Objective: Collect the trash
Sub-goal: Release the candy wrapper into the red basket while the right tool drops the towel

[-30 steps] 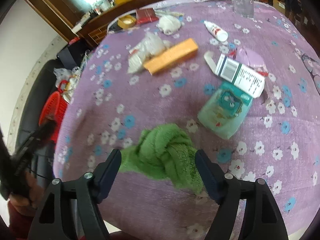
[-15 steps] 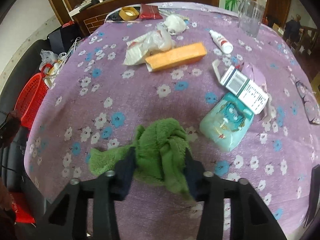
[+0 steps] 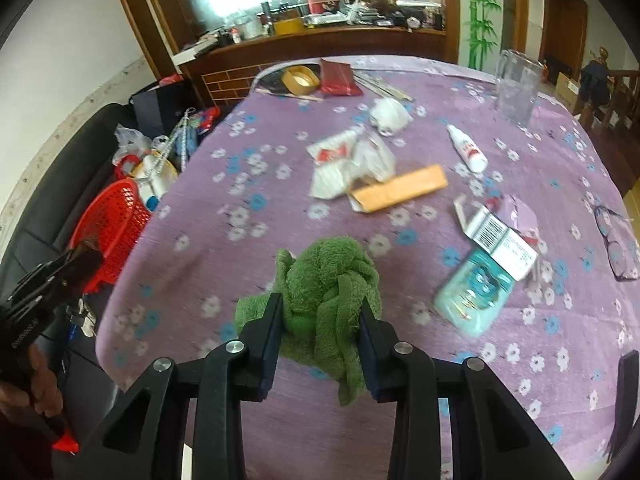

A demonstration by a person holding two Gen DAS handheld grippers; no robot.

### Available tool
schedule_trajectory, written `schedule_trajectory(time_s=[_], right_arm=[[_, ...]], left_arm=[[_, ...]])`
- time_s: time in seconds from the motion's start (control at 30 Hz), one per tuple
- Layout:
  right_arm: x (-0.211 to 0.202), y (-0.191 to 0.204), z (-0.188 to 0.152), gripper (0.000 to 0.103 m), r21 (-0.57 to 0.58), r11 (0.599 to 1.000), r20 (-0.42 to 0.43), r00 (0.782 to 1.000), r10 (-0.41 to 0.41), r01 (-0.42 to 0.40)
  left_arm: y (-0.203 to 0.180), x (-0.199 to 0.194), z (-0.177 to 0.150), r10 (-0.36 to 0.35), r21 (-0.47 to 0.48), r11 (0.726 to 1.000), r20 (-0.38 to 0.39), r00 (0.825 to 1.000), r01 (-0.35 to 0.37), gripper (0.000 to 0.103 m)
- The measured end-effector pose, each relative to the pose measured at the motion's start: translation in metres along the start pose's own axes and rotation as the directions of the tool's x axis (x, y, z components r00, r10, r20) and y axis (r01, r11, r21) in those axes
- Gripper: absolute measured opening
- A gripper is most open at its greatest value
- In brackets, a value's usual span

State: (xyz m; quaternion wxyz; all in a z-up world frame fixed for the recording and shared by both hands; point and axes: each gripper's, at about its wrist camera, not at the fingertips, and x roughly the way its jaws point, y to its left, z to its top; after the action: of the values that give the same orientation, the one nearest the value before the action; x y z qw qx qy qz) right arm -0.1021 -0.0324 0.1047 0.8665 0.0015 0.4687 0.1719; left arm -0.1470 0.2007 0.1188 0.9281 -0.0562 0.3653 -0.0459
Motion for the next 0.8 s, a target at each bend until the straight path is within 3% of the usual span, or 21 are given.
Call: schedule_trajectory(time_s=[0.8], right_arm=[[0.021, 0.138, 0.066, 0.038, -0.213, 0.964, 0.025, 0.986, 0.166, -0.157]], left_arm=[[0.104, -0.031, 0.016, 0.123, -0.128, 0.985, 0.063, 0.99, -0.114, 0.032]])
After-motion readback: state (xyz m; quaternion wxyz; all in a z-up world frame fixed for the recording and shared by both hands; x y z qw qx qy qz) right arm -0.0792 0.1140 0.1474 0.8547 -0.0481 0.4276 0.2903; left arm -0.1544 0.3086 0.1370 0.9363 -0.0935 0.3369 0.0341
